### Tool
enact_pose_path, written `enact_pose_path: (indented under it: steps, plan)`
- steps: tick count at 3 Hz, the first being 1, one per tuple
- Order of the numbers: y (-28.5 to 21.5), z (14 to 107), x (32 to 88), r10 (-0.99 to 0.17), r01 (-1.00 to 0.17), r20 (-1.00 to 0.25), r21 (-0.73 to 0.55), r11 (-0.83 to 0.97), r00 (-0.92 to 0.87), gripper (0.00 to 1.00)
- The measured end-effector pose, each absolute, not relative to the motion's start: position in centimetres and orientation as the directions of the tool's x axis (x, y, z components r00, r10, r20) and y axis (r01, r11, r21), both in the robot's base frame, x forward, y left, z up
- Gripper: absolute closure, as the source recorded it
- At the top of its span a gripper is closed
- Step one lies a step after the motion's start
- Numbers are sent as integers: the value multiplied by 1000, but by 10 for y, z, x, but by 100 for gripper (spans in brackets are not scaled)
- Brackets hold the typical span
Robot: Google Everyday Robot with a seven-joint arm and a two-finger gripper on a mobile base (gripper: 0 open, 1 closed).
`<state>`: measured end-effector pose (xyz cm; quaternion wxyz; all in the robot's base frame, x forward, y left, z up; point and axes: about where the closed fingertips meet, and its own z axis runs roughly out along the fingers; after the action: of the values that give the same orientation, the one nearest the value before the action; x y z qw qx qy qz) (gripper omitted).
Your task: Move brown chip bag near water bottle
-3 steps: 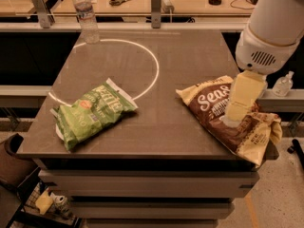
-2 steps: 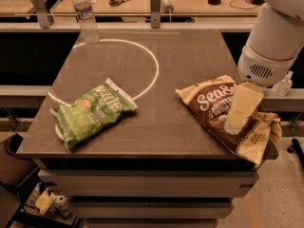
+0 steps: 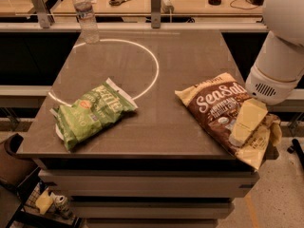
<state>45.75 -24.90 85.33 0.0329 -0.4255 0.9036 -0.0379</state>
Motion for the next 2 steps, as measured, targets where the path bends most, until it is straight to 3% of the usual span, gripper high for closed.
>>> enact_pose_path:
  steps: [1, 2]
  plan:
    - [-237, 833, 455, -777, -776, -67, -46, 629, -626, 0]
    - [-207, 820, 455, -804, -809, -110, -5, 588, -584, 17]
